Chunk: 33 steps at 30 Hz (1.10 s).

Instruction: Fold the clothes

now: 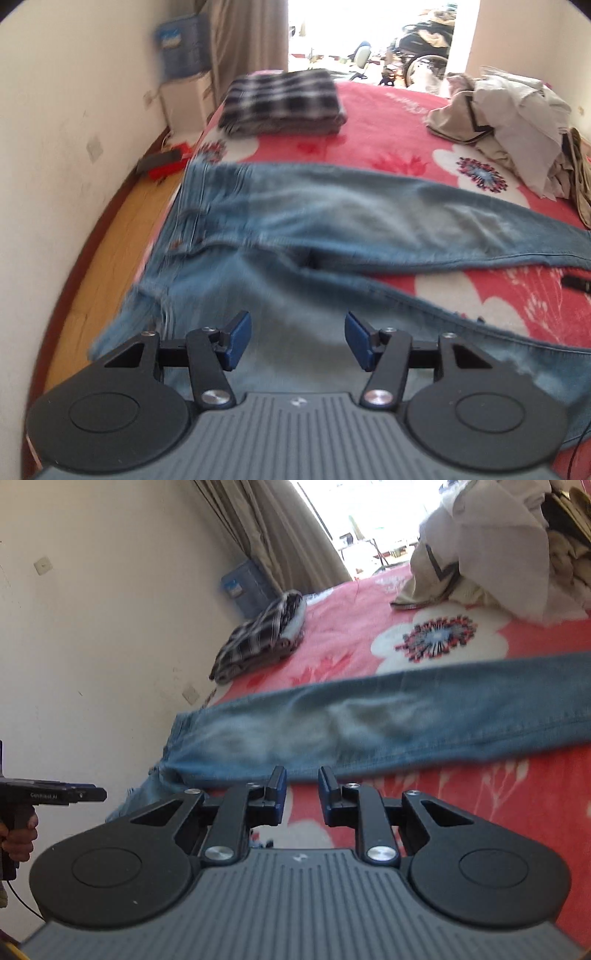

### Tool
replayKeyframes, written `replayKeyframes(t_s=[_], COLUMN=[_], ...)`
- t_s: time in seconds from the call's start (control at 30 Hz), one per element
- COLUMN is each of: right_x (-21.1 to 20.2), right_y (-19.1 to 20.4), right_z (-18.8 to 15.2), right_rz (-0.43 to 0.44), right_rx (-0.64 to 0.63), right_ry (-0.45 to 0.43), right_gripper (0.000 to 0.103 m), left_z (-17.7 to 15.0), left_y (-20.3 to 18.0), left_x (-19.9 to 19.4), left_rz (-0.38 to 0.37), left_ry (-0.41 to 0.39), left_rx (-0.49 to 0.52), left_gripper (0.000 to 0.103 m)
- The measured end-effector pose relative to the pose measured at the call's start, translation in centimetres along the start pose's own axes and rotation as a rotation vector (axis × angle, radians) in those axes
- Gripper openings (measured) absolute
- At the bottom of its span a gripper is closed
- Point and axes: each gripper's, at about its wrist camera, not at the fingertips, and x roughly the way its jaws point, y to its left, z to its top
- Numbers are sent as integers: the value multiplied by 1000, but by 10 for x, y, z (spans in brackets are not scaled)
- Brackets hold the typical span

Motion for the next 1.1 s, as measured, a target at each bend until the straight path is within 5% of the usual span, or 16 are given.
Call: replayKeyframes(t_s=[0.1, 0.23, 0.43, 0.53, 0.63, 0.8, 0.93, 1.1], right_x=[-8, -30, -84, -96, -93, -71, -50, -41], right_y=[-6, -33, -56, -57, -50, -51, -50, -50], right_z=[-33, -64, -64, -60, -66, -94, -123, -145], right_rz=[-34, -193, -499, -403, -209, 96, 198, 254], right_rx=[36, 48, 34, 118, 194, 401, 513, 611], right_ry=[71, 137, 62, 39, 56, 191, 344, 383], right_gripper=[18, 16, 18, 19, 21, 28, 33, 34], left_z=[-24, -64, -99, -106, -109, -120, -129, -126], left_y=[17, 42, 73, 83, 91, 98, 105, 120], left_x=[11, 11, 12, 17, 22, 22, 21, 34], left_rz=[-7, -24, -59, -94, -114, -124, -145, -191], left_ry=[38, 66, 80, 67, 45, 19, -15, -62], left_rx=[-77, -159, -282, -350, -404, -476, -537, -671], left_gripper=[57, 57, 58, 59, 59, 59, 59, 59])
